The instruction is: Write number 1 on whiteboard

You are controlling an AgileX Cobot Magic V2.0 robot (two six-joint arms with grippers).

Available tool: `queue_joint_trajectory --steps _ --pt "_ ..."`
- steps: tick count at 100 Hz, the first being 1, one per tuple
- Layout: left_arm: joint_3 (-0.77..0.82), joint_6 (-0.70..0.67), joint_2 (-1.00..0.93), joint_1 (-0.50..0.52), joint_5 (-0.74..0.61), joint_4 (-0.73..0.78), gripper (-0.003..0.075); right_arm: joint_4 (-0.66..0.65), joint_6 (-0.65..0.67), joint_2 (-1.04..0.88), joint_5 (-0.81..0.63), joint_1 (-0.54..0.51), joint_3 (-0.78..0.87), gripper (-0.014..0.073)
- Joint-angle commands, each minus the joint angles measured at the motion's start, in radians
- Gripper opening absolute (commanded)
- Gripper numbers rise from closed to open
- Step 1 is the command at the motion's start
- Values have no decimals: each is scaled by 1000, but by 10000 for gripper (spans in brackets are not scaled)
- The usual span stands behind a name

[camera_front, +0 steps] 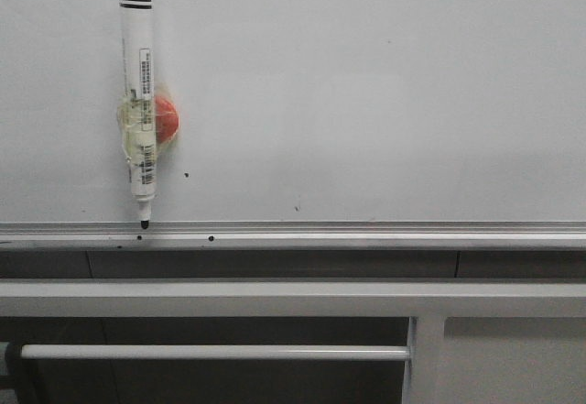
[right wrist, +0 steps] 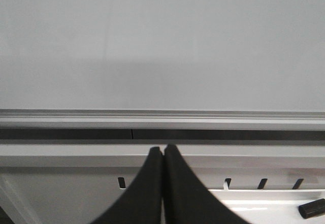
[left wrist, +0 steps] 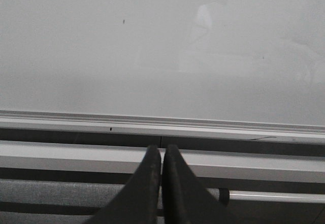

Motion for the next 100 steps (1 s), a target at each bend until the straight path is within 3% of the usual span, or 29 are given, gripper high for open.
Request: queue_joint_trajectory --steps 1,44,53,76,100 --pt "7 0 -23 3 -71 -9 -20 -4 -8 -14 -22 0 31 -64" --pt "7 0 -23 3 -89 9 -20 -4 -8 -14 -22 0 31 -64" --pt "7 0 -23 3 -185 9 -20 -4 -8 -14 -22 0 31 -64" --pt "7 0 -23 3 -582 9 -20 -9 -8 -14 -29 0 31 -64" --pt "7 0 -23 3 -638 9 -20 -12 -8 -14 -242 0 31 -64"
